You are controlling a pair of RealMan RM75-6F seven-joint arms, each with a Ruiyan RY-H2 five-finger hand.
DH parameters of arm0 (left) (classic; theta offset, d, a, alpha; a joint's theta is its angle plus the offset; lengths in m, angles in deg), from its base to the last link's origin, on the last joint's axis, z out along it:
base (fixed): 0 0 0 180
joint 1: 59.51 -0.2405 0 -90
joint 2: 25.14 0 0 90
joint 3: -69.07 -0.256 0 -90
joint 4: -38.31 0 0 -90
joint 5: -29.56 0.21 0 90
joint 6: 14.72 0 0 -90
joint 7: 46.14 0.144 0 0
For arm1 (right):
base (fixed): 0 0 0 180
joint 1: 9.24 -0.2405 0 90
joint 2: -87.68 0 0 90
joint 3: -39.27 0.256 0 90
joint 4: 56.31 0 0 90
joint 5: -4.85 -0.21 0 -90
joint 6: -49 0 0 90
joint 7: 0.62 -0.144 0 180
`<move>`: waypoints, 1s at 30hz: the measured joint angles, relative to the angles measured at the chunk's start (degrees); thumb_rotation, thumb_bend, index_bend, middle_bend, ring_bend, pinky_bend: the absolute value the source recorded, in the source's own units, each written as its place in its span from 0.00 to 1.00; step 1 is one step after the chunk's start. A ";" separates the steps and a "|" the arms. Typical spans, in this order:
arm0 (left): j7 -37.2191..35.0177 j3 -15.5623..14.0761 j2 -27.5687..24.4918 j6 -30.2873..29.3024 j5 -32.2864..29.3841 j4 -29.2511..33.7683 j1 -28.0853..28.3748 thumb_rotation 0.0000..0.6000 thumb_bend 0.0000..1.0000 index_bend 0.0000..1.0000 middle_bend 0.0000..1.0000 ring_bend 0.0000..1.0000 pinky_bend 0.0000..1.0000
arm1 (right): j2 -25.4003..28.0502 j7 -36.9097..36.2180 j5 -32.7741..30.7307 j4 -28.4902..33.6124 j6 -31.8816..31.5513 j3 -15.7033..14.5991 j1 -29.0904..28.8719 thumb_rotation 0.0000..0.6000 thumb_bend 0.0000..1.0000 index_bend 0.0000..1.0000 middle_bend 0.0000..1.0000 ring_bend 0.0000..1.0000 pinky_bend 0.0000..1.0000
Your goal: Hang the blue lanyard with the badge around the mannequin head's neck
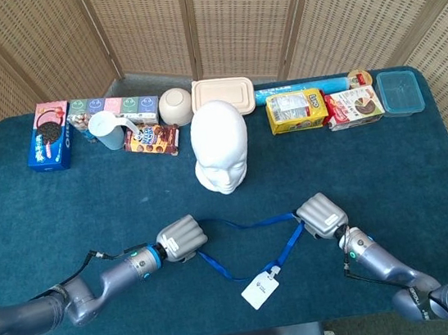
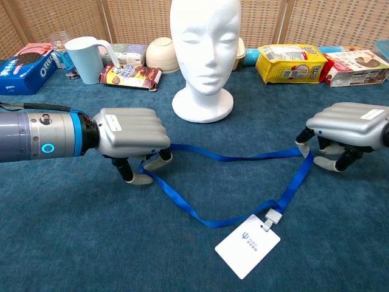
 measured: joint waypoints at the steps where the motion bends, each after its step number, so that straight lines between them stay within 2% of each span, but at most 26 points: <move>1: -0.35 0.06 -0.12 -0.39 -0.19 0.16 -0.22 0.78 0.38 0.64 1.00 1.00 1.00 | 0.08 -0.15 0.04 0.25 -0.19 0.09 0.04 1.00 0.58 0.67 1.00 1.00 1.00; 23: -4.50 2.00 -10.15 -11.93 -1.61 11.06 -5.78 0.78 0.38 0.65 1.00 1.00 1.00 | 4.83 -2.68 1.57 10.93 -5.28 3.54 0.42 1.00 0.58 0.70 1.00 1.00 1.00; 30: -5.24 4.14 -14.36 -17.25 -1.50 15.96 -7.46 0.78 0.38 0.65 1.00 1.00 1.00 | 9.43 -4.90 2.02 17.64 -8.22 6.68 0.41 1.00 0.58 0.70 1.00 1.00 1.00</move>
